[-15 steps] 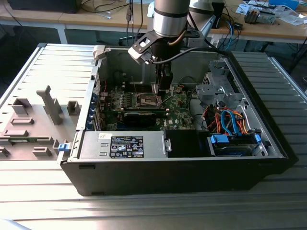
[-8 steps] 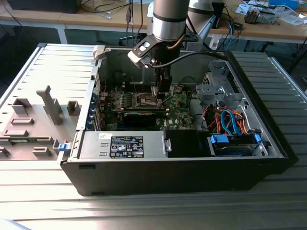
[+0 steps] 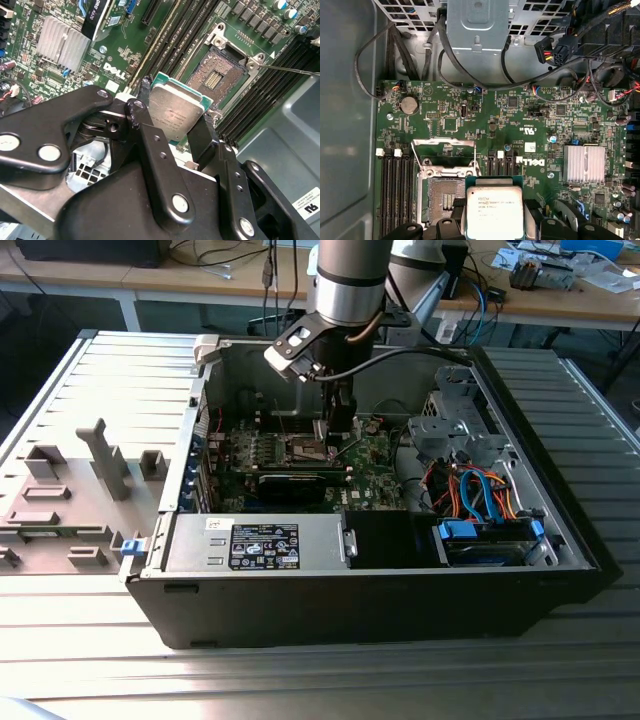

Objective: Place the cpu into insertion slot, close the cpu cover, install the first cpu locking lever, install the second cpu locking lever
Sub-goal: 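Place the cpu into insertion slot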

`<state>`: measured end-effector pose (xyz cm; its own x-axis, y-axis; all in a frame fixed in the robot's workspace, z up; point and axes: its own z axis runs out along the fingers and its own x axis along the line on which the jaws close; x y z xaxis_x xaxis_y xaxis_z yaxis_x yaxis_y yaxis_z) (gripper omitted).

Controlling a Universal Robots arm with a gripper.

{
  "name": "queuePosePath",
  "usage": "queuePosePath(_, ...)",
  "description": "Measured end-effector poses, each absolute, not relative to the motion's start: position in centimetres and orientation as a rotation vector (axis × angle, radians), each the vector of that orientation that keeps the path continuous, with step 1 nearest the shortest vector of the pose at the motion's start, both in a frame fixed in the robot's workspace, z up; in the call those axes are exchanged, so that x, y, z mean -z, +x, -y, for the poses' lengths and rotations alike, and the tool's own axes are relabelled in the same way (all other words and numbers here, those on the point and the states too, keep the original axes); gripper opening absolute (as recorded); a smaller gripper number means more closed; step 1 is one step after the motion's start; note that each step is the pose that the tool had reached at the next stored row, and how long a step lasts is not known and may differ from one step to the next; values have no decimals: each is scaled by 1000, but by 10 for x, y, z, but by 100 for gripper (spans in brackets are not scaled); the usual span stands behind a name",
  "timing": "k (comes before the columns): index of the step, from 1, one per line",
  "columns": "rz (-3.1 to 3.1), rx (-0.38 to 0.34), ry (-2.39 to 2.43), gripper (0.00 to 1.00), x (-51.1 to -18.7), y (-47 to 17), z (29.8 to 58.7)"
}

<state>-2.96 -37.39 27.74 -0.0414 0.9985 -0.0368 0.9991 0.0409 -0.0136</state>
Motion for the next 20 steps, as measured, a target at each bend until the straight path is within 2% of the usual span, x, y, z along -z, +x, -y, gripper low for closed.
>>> queuePosePath(20, -2254, 55, 2163, 54, -272, -30, 367)
